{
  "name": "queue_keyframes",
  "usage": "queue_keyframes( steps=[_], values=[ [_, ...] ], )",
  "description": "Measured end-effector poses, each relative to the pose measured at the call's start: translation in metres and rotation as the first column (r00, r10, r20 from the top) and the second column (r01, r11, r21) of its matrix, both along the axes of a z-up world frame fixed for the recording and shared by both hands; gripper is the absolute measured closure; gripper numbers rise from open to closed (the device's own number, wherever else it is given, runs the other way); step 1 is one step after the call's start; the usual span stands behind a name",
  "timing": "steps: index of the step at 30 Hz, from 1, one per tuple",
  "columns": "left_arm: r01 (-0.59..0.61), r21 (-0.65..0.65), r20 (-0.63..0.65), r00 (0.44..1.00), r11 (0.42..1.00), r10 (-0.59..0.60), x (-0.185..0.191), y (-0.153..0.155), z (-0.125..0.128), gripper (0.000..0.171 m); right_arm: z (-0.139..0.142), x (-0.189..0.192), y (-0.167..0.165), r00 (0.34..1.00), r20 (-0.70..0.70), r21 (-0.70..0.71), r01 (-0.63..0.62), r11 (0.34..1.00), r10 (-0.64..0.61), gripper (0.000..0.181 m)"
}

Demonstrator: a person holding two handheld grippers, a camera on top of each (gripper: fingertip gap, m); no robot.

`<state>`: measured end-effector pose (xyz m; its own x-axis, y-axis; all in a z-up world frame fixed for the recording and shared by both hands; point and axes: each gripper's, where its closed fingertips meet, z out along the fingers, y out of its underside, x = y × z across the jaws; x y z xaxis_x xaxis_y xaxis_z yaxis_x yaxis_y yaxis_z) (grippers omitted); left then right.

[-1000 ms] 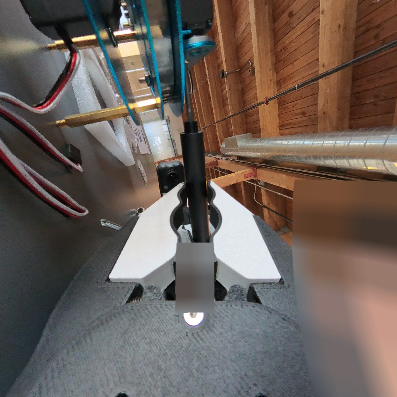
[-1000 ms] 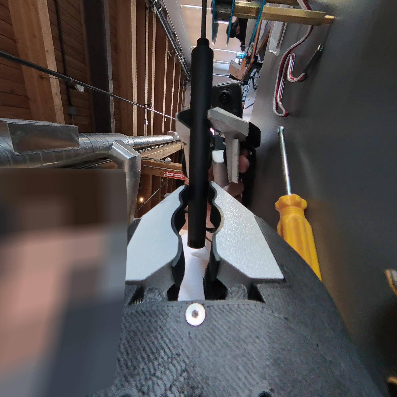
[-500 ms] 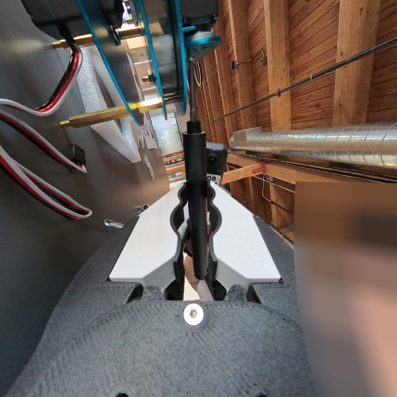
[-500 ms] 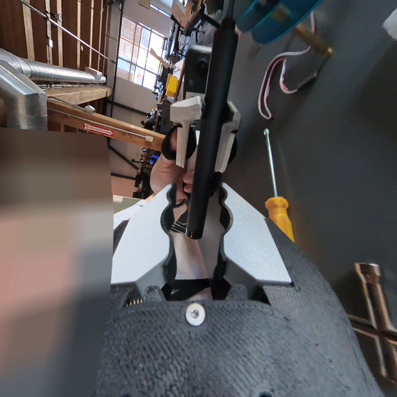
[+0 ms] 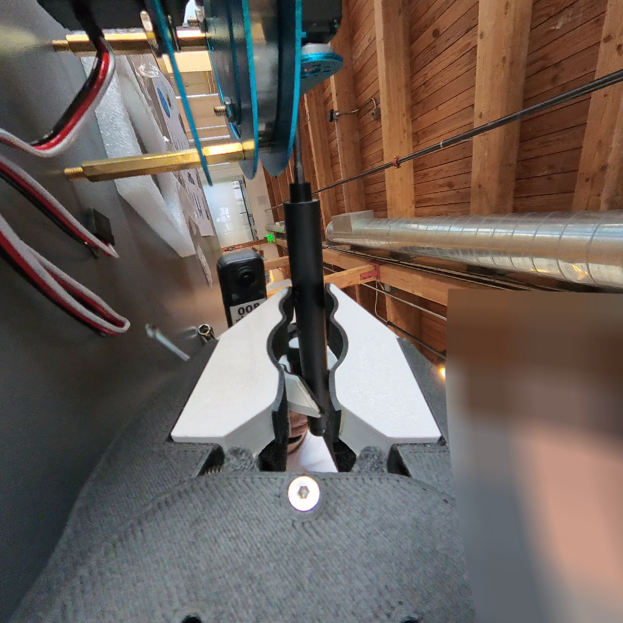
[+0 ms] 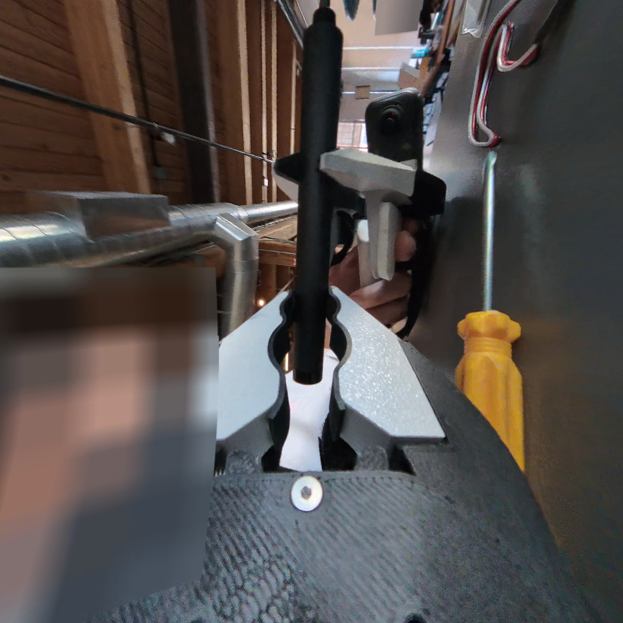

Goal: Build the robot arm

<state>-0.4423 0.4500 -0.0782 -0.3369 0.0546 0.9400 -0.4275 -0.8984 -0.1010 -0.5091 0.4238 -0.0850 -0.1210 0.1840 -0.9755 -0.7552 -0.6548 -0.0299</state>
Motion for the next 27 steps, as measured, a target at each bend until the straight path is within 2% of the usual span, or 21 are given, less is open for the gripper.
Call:
queue_keyframes(
  steps=[3,4,6,8,10,14,16,19,21,24,27],
  values=[
    [-0.003,0.035,-0.026,1.000,0.999,0.004,0.000,0.000,-0.003,0.156,-0.003,0.000,0.001,1.000,-0.016,-0.005,0.014,1.000,-0.014,0.166],
    [-0.006,0.053,-0.040,0.999,0.999,0.008,0.001,0.000,-0.004,0.156,-0.005,0.000,0.002,0.999,0.034,-0.013,0.026,1.000,-0.025,0.161],
    [-0.008,0.085,-0.063,0.998,0.996,0.013,0.001,0.000,-0.007,0.156,-0.010,-0.002,-0.001,0.975,0.219,-0.015,0.037,0.999,-0.033,0.153],
    [-0.003,0.087,-0.071,0.997,0.996,0.009,0.002,0.000,-0.008,0.156,-0.015,-0.005,-0.006,0.900,0.435,-0.011,0.039,0.999,-0.031,0.147],
    [-0.003,0.087,-0.077,0.997,0.996,0.009,0.003,0.001,-0.008,0.156,-0.021,-0.008,-0.012,0.804,0.594,-0.014,0.038,0.999,-0.022,0.148],
    [-0.003,0.091,-0.082,0.997,0.996,0.010,0.002,0.003,-0.007,0.156,-0.028,-0.007,-0.014,0.653,0.753,0.023,0.097,0.995,-0.081,0.158],
    [0.000,0.086,-0.082,0.997,0.996,0.008,0.002,0.004,-0.006,0.156,-0.024,-0.006,-0.012,0.691,0.710,0.051,0.144,0.988,-0.137,0.159],
    [0.008,0.071,-0.082,0.997,0.997,-0.002,0.003,0.005,-0.006,0.156,-0.020,-0.005,-0.010,0.816,0.542,0.057,0.202,0.978,-0.200,0.161],
    [0.017,0.053,-0.072,0.997,0.998,-0.014,0.003,0.006,-0.006,0.156,-0.016,-0.004,-0.009,0.869,0.432,0.065,0.237,0.969,-0.241,0.163],
    [0.035,0.046,-0.070,0.997,0.998,-0.031,0.002,0.006,-0.006,0.156,-0.014,-0.004,-0.008,0.911,0.319,0.063,0.256,0.965,-0.262,0.163],
    [0.052,0.082,-0.085,0.995,0.995,-0.045,0.001,0.006,-0.008,0.156,-0.016,-0.009,-0.006,0.915,0.318,0.072,0.237,0.969,-0.248,0.163]
  ],
)
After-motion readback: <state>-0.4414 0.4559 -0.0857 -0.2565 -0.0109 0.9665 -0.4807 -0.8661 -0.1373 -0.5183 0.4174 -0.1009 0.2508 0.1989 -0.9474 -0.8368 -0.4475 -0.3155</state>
